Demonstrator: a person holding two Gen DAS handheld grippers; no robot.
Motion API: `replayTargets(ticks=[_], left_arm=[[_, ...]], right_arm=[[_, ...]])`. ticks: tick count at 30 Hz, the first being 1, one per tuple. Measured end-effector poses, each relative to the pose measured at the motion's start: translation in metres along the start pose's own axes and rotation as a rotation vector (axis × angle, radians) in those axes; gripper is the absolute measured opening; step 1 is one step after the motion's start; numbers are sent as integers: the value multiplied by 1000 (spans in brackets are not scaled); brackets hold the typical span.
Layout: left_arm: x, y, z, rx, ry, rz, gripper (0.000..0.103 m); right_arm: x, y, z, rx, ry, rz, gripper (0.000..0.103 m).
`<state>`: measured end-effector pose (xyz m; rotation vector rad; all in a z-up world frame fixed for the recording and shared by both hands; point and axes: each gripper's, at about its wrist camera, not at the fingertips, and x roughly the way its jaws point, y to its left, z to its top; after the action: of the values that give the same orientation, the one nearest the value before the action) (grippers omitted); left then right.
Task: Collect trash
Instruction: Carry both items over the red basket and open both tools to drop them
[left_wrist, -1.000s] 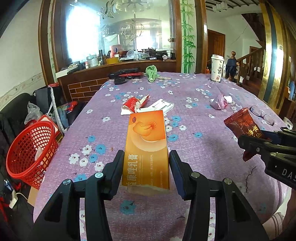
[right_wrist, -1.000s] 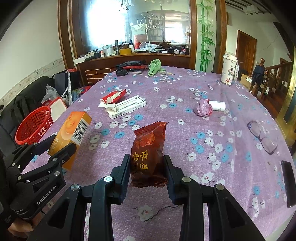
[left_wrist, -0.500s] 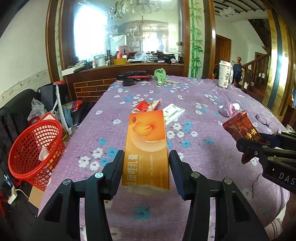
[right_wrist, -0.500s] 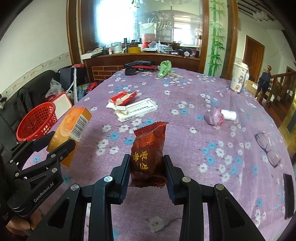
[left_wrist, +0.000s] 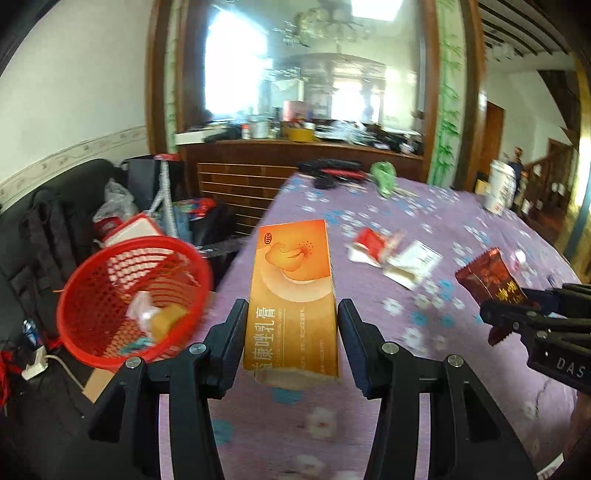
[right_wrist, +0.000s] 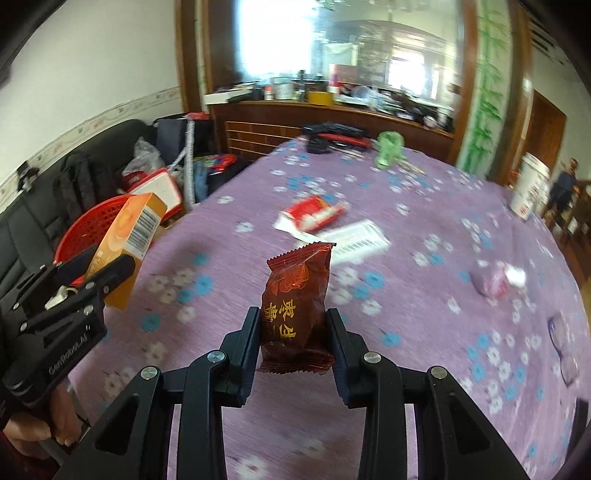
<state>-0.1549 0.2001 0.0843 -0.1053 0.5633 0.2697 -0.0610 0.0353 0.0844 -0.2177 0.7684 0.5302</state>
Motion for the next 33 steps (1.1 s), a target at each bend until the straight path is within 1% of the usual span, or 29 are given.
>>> replayTargets(ticks=[3,8,13,16,21,25,28,33], left_arm=[[-1,24,5,-37,-7,45,48],[1,62,8,-81,1,117,48],[4,93,10,-120,6,168,48],[8,111,11,-143,13,193,48],[16,139,12,-183,30,218,48],[20,159,12,-229,49,205,48],[23,171,13,-256,59,201,48],[26,181,13,-265,64,215,48]], right_arm=[[7,21,11,-38,3,34,37],[21,57,29,-93,30,121,37],[38,87,50,-131,70,196,38],[45,103,60,-154,82,222,38],[56,132,80,-179,107,282,38],[65,153,95,-190,122,328,38],[74,167,103,-198,139,359,38],[99,187,115,-192,173,391,39]])
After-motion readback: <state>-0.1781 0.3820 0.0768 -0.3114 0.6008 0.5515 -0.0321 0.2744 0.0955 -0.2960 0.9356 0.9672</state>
